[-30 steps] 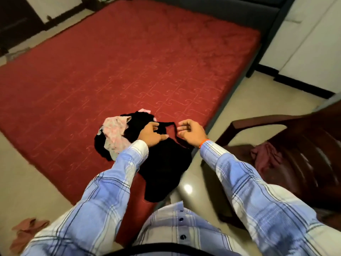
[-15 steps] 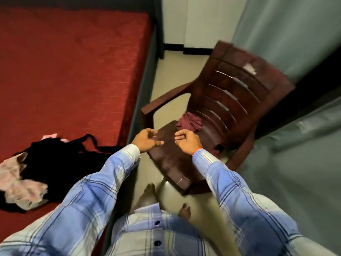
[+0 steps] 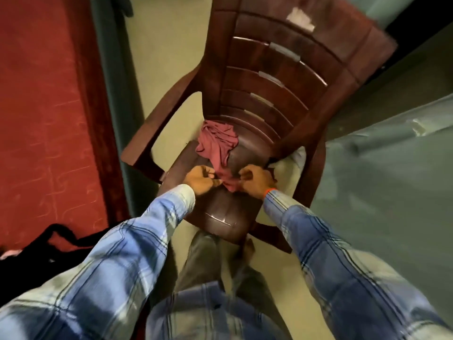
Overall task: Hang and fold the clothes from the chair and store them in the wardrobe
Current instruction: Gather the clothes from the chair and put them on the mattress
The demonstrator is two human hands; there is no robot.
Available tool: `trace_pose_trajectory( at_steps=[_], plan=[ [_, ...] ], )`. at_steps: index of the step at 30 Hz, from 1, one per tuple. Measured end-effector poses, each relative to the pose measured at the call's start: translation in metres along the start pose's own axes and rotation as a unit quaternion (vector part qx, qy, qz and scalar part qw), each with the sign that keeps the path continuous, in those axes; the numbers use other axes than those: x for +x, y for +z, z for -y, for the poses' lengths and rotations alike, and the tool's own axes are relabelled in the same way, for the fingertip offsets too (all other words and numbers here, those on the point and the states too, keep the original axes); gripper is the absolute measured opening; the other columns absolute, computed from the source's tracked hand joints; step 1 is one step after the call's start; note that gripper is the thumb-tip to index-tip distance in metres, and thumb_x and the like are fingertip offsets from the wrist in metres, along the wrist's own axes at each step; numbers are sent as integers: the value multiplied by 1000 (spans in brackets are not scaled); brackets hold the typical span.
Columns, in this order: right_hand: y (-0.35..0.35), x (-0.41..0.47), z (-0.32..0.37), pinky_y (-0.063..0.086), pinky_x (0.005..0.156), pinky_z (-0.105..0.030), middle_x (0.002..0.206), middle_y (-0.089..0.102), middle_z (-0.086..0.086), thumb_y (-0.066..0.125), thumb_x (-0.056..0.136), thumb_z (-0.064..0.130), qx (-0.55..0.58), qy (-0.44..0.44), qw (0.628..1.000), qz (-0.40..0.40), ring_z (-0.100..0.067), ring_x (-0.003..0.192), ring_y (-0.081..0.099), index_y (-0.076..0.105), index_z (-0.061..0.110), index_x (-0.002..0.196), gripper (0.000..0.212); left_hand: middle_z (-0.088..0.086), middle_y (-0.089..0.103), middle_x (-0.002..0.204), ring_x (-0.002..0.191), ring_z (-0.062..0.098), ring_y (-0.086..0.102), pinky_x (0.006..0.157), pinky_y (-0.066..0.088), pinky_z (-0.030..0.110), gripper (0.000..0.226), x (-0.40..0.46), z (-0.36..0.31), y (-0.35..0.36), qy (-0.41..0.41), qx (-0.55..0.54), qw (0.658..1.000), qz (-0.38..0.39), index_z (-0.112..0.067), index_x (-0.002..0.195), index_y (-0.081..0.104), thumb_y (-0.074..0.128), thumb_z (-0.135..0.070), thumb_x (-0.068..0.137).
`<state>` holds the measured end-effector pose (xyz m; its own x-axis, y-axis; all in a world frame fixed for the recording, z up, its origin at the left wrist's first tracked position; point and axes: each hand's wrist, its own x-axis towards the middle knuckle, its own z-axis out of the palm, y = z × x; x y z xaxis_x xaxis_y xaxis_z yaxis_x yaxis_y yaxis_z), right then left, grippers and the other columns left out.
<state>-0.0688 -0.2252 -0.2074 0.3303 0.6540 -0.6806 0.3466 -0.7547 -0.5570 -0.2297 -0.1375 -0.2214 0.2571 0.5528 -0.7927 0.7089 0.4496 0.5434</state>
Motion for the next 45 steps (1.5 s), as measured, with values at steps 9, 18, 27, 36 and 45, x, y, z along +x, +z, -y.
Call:
trace_pose_trajectory(
  at_steps=[9, 18, 27, 36, 45],
  plan=[
    [61, 96, -27, 37, 88, -13, 119, 68, -2, 72, 83, 21, -75, 32, 993, 88, -19, 113, 61, 67, 20, 118, 35, 7, 68, 111, 103, 16, 62, 91, 47, 28, 37, 108, 25, 15, -59, 2, 997, 57, -13, 122, 65, 63, 0, 87],
    [87, 134, -45, 44, 103, -34, 130, 60, -9, 76, 78, 20, -95, 39, 986, 127, -28, 117, 60, 63, 16, 126, 50, 4, 65, 109, 100, 16, 59, 98, 47, 29, 38, 168, 26, 39, -58, 35, 993, 98, -9, 117, 66, 66, -6, 79],
    [52, 98, -35, 45, 96, -25, 112, 66, -5, 77, 75, 22, -55, 29, 997, 45, -24, 105, 64, 69, 19, 106, 32, -2, 76, 88, 99, 18, 69, 101, 51, 39, 19, 132, 16, 35, -25, -82, 996, -26, -31, 66, 76, 64, -17, 62],
    [73, 116, -72, 39, 84, -18, 117, 67, -4, 74, 81, 28, -98, 11, 992, 84, -23, 110, 62, 69, 16, 113, 34, -1, 61, 126, 121, 16, 56, 108, 41, 27, 51, 155, 36, 69, -56, 11, 997, 52, -19, 133, 59, 66, -5, 85],
    [65, 103, -57, 42, 95, -24, 114, 65, -11, 74, 78, 15, -40, 27, 998, 35, -24, 108, 61, 57, 14, 124, 49, 2, 71, 95, 93, 18, 69, 96, 53, 35, 36, 163, 46, 50, -69, -114, 990, -54, -22, 81, 66, 78, -39, 52]
  ],
)
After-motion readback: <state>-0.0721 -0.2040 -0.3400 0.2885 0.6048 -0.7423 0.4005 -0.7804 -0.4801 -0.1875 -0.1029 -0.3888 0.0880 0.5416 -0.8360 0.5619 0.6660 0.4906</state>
